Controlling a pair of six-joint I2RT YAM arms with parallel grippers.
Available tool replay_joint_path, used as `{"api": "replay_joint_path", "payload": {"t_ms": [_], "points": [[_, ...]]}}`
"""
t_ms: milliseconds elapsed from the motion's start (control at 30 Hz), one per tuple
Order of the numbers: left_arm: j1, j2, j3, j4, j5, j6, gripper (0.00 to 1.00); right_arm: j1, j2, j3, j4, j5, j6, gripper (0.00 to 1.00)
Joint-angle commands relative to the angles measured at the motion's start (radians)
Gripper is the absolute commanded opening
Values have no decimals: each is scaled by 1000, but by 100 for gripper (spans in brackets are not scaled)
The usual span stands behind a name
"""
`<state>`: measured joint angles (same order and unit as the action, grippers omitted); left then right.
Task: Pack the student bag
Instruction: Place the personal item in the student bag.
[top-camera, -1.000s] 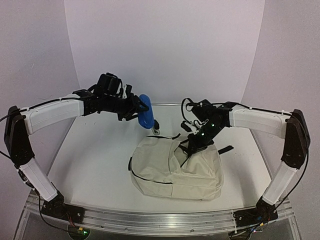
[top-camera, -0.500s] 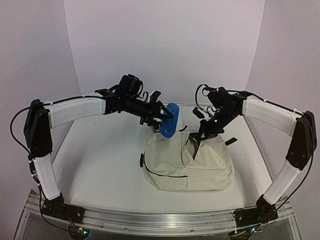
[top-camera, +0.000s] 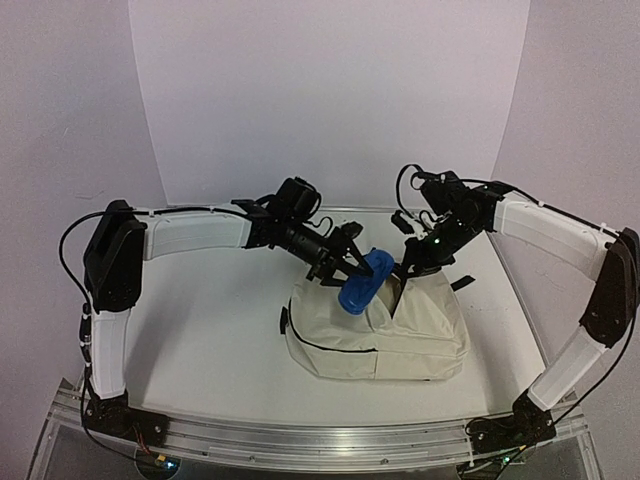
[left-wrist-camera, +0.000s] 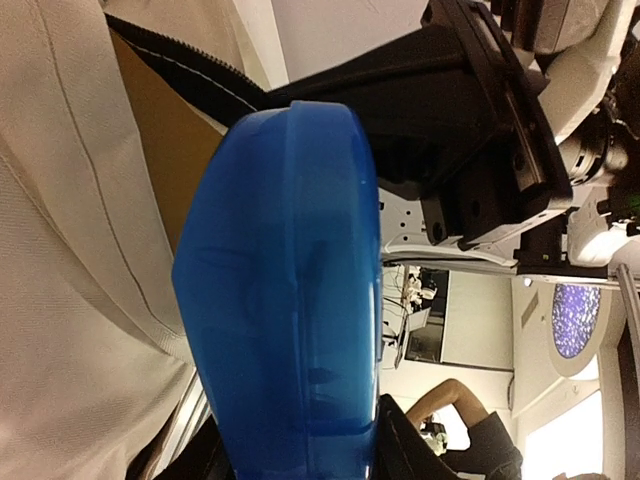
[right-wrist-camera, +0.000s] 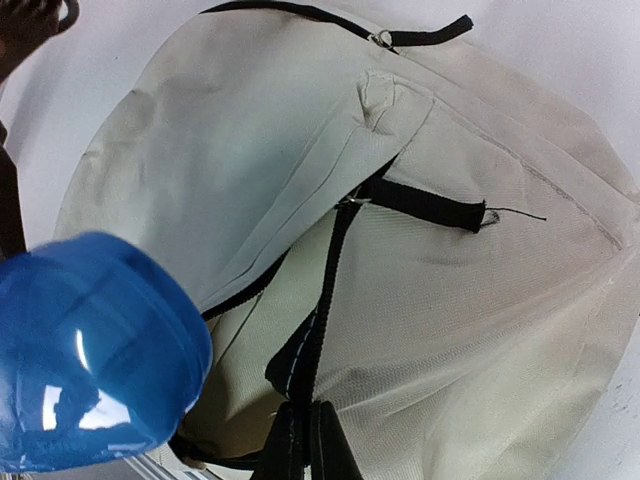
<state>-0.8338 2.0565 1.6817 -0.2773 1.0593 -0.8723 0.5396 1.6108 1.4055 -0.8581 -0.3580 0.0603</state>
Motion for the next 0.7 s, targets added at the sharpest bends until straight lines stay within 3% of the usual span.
{"api": "replay_joint_path", "payload": {"t_ms": [0,333,667], "points": [[-10,14,30,96,100,-42,20,1,-55,24,25,-9,13,0],[-13,70,-19,245,139,-188,20,2,-106,-7,47,-2,23,0],[-13,181,135,34,108,-103,20,2,-127,-19,64,-69,17,0]]}}
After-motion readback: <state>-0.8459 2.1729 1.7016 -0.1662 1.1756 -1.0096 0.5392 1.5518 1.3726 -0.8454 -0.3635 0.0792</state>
